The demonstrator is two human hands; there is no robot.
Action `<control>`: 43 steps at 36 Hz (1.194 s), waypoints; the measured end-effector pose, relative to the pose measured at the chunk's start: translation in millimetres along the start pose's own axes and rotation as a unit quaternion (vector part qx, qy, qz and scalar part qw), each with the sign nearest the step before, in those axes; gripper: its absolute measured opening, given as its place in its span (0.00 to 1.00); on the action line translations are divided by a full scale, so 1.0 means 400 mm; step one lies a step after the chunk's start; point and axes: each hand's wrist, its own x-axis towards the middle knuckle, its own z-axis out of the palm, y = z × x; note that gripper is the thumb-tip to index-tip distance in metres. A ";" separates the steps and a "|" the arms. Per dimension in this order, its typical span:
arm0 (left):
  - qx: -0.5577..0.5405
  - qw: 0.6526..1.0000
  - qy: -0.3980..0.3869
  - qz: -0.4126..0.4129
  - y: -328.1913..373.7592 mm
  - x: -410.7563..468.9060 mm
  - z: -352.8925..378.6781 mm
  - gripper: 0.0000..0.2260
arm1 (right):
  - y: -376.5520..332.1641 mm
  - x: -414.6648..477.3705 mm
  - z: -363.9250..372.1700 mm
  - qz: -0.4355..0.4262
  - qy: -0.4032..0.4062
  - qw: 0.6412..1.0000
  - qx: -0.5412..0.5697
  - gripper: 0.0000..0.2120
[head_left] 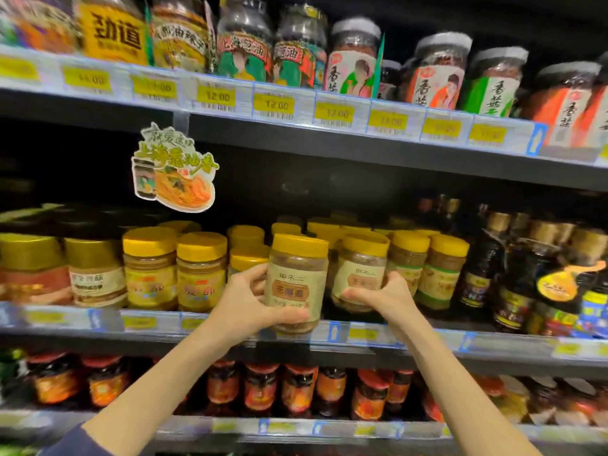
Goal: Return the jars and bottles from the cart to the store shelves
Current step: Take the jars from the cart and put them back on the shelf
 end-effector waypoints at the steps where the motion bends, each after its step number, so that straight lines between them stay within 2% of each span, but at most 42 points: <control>1: 0.004 1.000 -0.002 0.001 0.000 -0.001 -0.004 0.24 | -0.001 0.003 0.002 -0.004 -0.012 1.000 -0.015 0.25; 6: 0.014 1.000 -0.012 0.008 -0.004 -0.009 -0.020 0.25 | -0.007 0.023 0.007 0.001 -0.070 0.994 -0.085 0.28; 18: 0.022 0.999 -0.024 0.021 -0.013 -0.024 -0.041 0.31 | 0.004 0.037 0.012 0.034 -0.135 0.984 -0.112 0.24; 25: 0.029 0.999 -0.016 0.018 -0.008 -0.034 -0.047 0.27 | 0.028 0.061 0.010 0.001 -0.149 0.980 -0.133 0.31; 29: 0.030 0.999 -0.008 0.015 -0.006 -0.042 -0.048 0.28 | 0.042 0.067 0.005 -0.005 -0.162 0.976 -0.146 0.34; 34: 0.023 1.000 0.001 0.004 -0.003 -0.051 -0.043 0.27 | 0.058 0.075 0.001 -0.008 -0.166 0.974 -0.156 0.42; 38: 0.022 1.000 0.011 -0.004 -0.002 -0.049 -0.027 0.27 | 0.049 0.068 0.004 -0.004 -0.169 0.972 -0.160 0.38; 41: 0.019 1.000 0.021 -0.008 -0.003 -0.044 -0.007 0.27 | 0.008 0.044 -0.009 -0.003 -0.201 0.968 -0.151 0.25; 43: 0.016 1.000 0.021 -0.006 0.001 -0.040 0.008 0.27 | -0.032 0.029 -0.037 -0.020 -0.192 0.970 -0.146 0.16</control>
